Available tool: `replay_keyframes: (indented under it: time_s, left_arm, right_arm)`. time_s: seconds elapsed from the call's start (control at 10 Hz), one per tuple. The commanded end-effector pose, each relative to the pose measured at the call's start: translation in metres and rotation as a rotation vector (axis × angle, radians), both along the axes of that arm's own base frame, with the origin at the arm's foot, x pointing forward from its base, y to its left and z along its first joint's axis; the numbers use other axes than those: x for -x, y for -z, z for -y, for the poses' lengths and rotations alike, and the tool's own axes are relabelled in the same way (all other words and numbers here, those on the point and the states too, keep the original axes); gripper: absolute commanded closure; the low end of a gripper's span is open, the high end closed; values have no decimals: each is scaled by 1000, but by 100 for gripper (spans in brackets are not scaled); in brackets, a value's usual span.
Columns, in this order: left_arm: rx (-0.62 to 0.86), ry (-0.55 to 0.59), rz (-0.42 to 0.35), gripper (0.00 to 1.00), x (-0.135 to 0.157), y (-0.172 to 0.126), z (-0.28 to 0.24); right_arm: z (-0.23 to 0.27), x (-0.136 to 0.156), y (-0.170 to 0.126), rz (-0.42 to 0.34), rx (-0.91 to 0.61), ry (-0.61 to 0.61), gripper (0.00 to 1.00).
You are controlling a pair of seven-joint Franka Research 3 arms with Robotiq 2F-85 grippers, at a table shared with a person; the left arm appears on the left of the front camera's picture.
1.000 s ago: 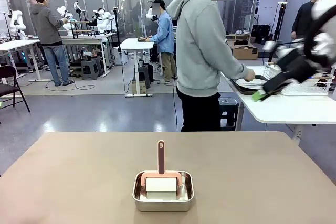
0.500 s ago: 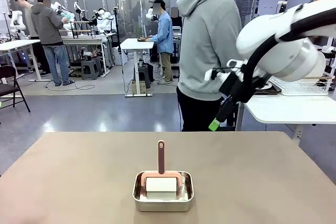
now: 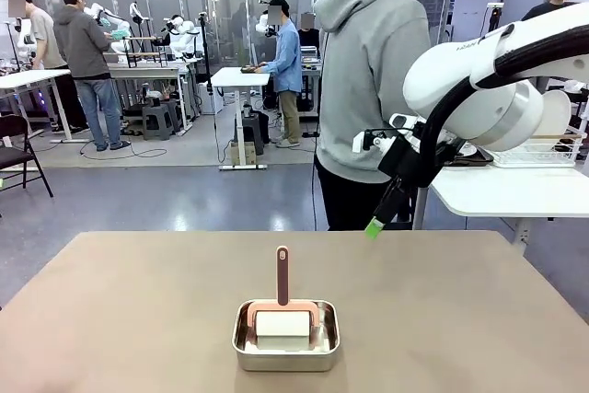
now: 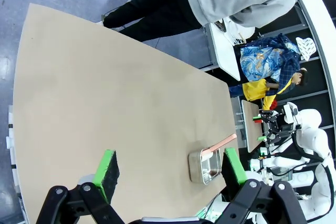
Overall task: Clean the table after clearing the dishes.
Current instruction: When the right (or left) Handle tray is removed, use the right hand (or left hand) to clean the right (or left) side of the table with the Lint Roller.
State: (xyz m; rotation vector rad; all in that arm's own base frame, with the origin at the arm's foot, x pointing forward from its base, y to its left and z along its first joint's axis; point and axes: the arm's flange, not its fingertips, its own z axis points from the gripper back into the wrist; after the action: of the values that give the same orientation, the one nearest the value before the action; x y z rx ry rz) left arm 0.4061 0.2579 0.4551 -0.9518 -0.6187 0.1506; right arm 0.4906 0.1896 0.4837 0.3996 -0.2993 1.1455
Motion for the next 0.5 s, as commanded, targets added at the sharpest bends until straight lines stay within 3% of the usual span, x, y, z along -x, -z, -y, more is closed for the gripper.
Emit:
replay_keyframes:
  time_s: [0.0,0.2,0.3,0.4]
  left_arm:
    - [-1,6,3,0,-1,-3,-3]
    - [-1,6,3,0,-1,-3,-3]
    - [-1,6,3,0,-1,-3,-3]
    - [-1,6,3,0,-1,-3,-3]
  right_arm:
    - [-1,3,-4,-9,-18,3,0]
    - [0,0,-1,1,-2,1,0]
    - [-18,-10,-10,0,72,-115,0]
    - [-45,-22,-7,-53,119,-205,0]
